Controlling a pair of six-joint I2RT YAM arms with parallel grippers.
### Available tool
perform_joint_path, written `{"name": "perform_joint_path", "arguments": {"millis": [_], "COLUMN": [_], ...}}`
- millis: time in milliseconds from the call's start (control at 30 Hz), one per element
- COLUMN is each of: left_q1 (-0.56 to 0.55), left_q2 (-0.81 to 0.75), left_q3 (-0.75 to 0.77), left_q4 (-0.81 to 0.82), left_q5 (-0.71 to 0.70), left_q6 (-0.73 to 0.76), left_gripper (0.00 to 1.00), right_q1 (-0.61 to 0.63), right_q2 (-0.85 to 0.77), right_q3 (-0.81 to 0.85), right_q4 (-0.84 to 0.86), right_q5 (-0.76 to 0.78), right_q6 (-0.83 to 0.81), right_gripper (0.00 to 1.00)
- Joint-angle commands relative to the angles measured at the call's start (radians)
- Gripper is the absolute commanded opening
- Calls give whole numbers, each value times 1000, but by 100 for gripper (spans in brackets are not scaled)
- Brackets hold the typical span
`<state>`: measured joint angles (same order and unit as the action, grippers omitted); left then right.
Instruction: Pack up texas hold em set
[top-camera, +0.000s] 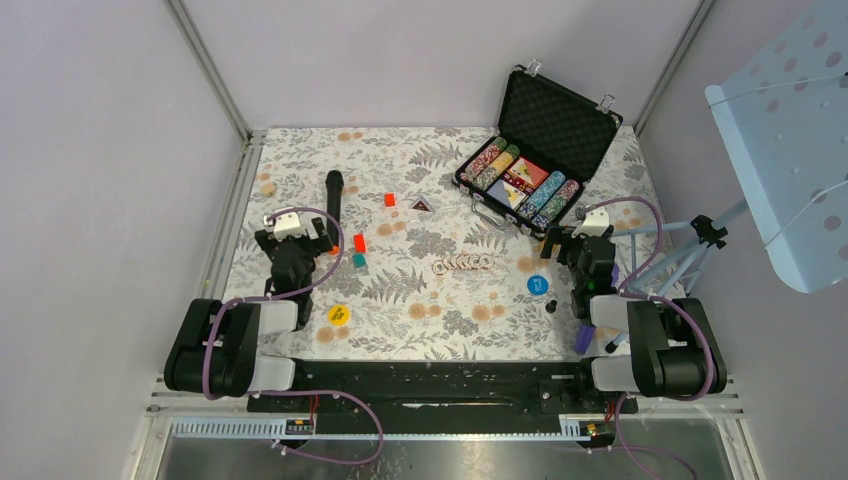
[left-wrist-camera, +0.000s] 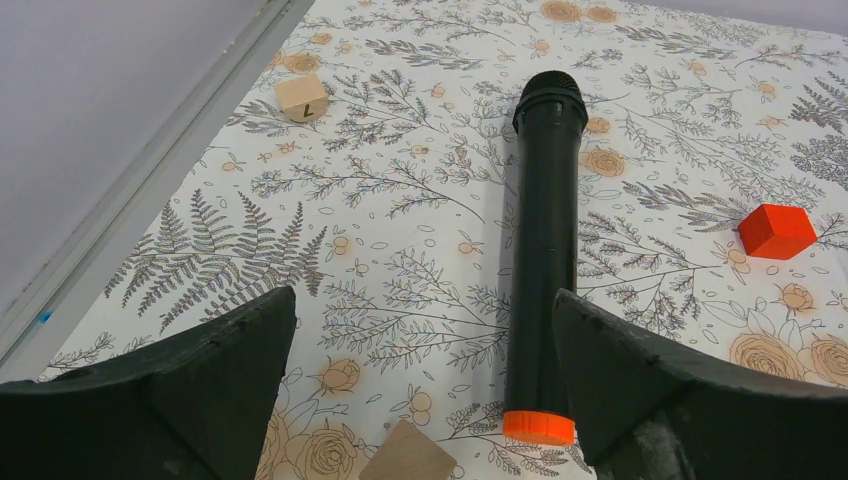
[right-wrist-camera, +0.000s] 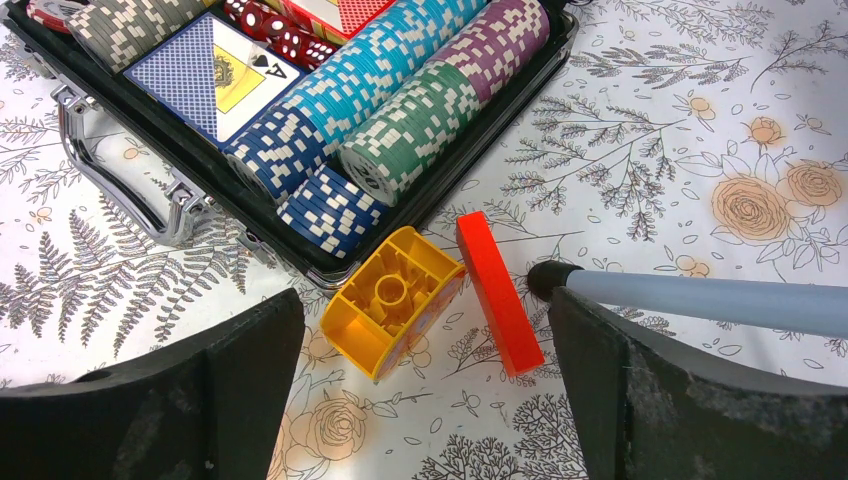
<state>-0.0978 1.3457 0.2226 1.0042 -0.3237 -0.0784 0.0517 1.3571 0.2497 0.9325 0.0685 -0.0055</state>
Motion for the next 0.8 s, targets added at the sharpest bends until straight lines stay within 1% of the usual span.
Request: {"name": "perform_joint_path", "arguments": {"millis": [0, 467, 533, 633, 700, 767], "left_q1": [3, 2, 0, -14, -41, -63], "left_q2": [3, 0, -53, -153, -209, -267], "left_q3": [12, 11, 29, 47, 41, 60], "left_q4": [71, 78, 7, -114, -147, -229], "left_q5": [7, -8, -42, -104, -166, -213], "left_q6": [-1, 3, -8, -16, -11, -35], "left_gripper": [99, 99, 99, 99, 99, 99], "right_q1": [-2, -2, -2, -1, -1, -1], "right_q2": [0, -1, -10, -59, -103, -154], "right_q3": [25, 34, 25, 26, 29, 47], "right_q4": [48, 29, 40, 5, -40, -147], "right_q5": [21, 42, 28, -30, -42, -39], "right_q6": [-1, -1, -1, -19, -20, -5], "right_gripper": [98, 98, 98, 99, 99, 99]}}
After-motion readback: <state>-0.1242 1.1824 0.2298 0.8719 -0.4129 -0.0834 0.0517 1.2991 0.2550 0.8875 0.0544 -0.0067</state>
